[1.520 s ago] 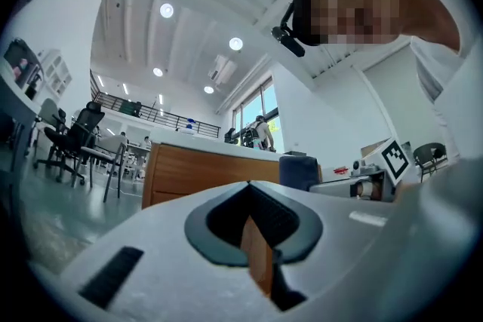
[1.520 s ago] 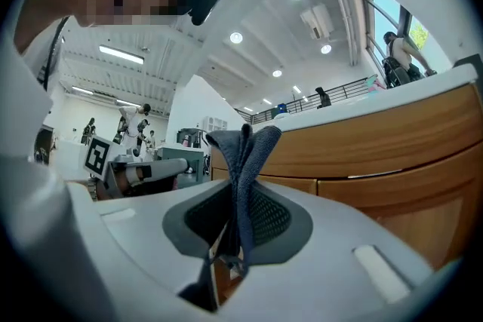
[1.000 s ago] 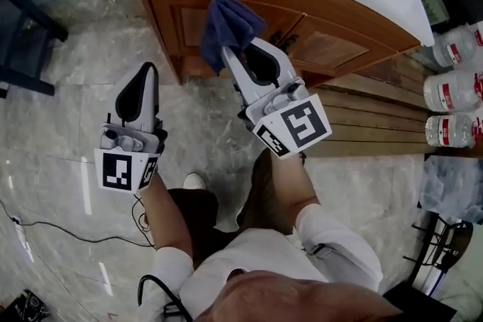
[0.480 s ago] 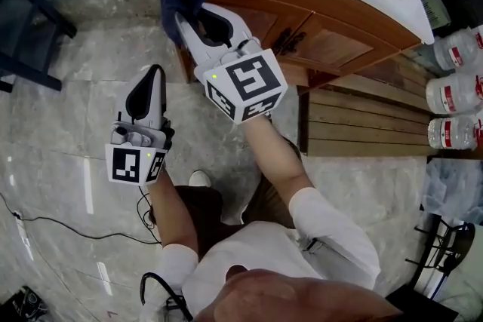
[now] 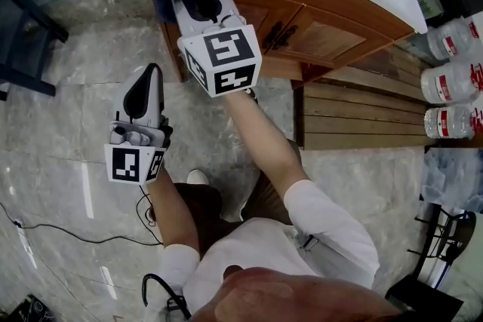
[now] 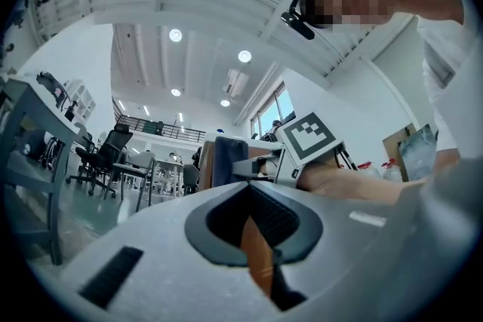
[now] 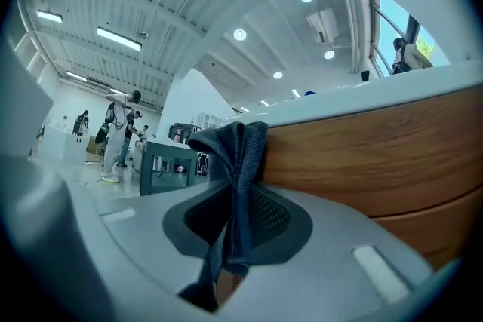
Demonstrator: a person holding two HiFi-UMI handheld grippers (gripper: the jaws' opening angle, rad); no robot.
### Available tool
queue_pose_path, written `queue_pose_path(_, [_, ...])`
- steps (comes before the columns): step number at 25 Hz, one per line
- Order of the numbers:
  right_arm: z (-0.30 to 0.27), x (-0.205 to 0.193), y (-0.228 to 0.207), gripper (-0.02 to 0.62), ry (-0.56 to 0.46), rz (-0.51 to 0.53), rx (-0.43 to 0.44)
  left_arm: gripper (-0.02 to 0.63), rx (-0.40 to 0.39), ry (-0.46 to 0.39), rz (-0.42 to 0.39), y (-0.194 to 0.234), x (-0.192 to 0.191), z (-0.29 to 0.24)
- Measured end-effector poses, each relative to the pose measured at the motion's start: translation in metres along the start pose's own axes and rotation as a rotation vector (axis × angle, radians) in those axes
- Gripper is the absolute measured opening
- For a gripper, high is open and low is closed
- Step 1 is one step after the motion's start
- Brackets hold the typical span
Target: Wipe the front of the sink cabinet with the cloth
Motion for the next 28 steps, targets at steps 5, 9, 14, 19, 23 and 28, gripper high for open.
queue_pose_path(5, [0.022, -0.002, -0.020, 0.067, -0.002, 0.000, -0.047, 0.005, -0.042, 0.008, 0.004, -0.010, -0.004, -0.007])
queue_pose_path(9, [0.043, -0.006, -0.041, 0.067, 0.001, 0.003, -0.091, 0.005, -0.061, 0.012, 0.034, -0.012, -0.009, -0.011])
queue_pose_path(14, [0.073, -0.004, -0.067, 0.069, -0.005, 0.010, -0.148, 0.005, -0.081, 0.024, 0.059, -0.019, -0.018, -0.020])
queue_pose_path(19, [0.106, 0.000, -0.096, 0.069, -0.014, 0.023, -0.226, 0.005, -0.120, 0.051, 0.048, -0.029, -0.028, -0.029])
queue_pose_path(23, [0.132, 0.002, -0.122, 0.071, -0.010, 0.028, -0.294, 0.005, -0.130, 0.067, 0.047, -0.030, -0.031, -0.033])
queue_pose_path(28, [0.166, 0.001, -0.155, 0.072, 0.000, 0.042, -0.382, 0.005, -0.137, 0.107, 0.018, -0.027, -0.039, -0.029])
Point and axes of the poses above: the fingertips, and each gripper's own axes: z backward along the fingers, y to its left, x out of its top, the point moved 7 cm from there along z, backward along the fingers, and after that the axes turned 2 degrees about x, right-handed, at the moved point
